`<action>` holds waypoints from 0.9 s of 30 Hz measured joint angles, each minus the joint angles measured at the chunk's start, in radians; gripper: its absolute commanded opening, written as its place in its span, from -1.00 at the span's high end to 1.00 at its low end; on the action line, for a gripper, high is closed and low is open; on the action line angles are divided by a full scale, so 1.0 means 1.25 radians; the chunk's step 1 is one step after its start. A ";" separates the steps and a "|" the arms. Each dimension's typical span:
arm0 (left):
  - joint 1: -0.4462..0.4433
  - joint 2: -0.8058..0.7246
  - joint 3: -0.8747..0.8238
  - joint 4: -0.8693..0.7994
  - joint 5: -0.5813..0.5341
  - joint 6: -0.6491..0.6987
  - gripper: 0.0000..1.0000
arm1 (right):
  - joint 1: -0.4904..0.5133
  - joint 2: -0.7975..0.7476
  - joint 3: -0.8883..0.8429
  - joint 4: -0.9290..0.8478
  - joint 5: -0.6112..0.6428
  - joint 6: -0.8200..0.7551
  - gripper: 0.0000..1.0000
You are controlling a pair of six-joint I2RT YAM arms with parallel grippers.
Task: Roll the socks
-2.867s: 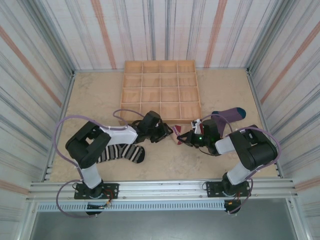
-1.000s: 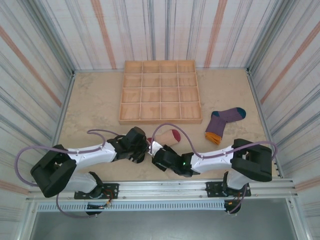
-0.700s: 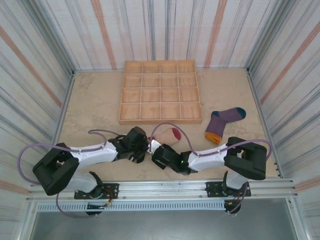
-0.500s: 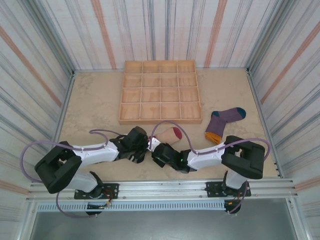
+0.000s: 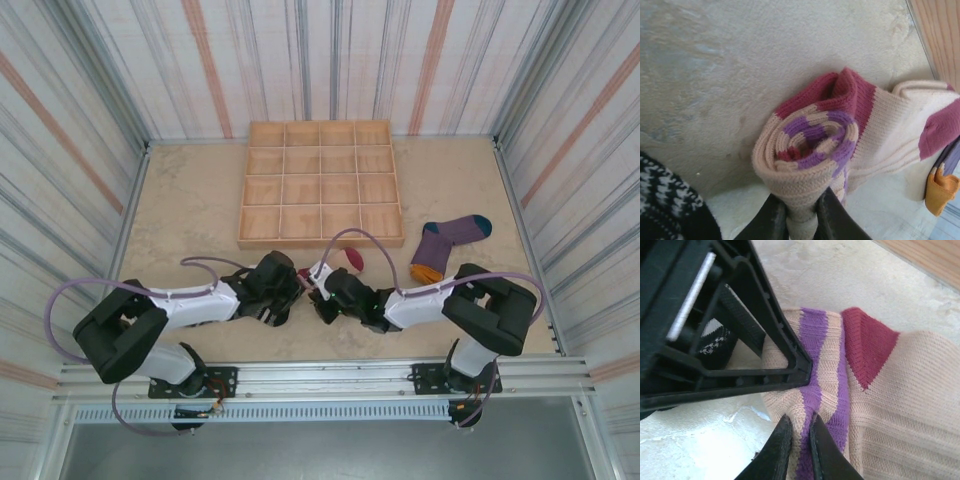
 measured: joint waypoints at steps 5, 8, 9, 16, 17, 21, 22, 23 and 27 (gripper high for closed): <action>0.006 0.002 0.014 0.000 0.031 0.019 0.47 | -0.088 -0.023 -0.032 0.017 -0.120 0.042 1.00; 0.013 0.020 0.027 0.000 0.052 0.033 0.14 | -0.123 -0.033 -0.038 0.011 -0.169 0.065 1.00; 0.015 0.028 0.031 0.000 0.057 0.037 0.00 | -0.143 -0.033 -0.038 0.010 -0.201 0.077 1.00; 0.018 0.034 0.045 -0.005 0.076 0.066 -0.46 | -0.289 -0.008 -0.036 0.018 -0.399 0.184 1.00; 0.018 0.029 0.045 -0.010 0.075 0.070 -0.47 | -0.308 0.002 -0.036 0.028 -0.428 0.203 1.00; 0.018 0.020 0.047 -0.015 0.075 0.083 -0.47 | -0.376 0.049 -0.040 0.095 -0.532 0.292 1.00; 0.018 0.020 0.048 -0.015 0.075 0.088 -0.47 | -0.390 0.058 -0.045 0.113 -0.550 0.316 1.00; 0.018 0.020 0.049 -0.015 0.075 0.090 -0.46 | -0.404 0.064 -0.051 0.130 -0.564 0.338 1.00; 0.018 0.020 0.050 -0.015 0.072 0.095 -0.43 | -0.455 0.071 -0.085 0.184 -0.599 0.421 1.00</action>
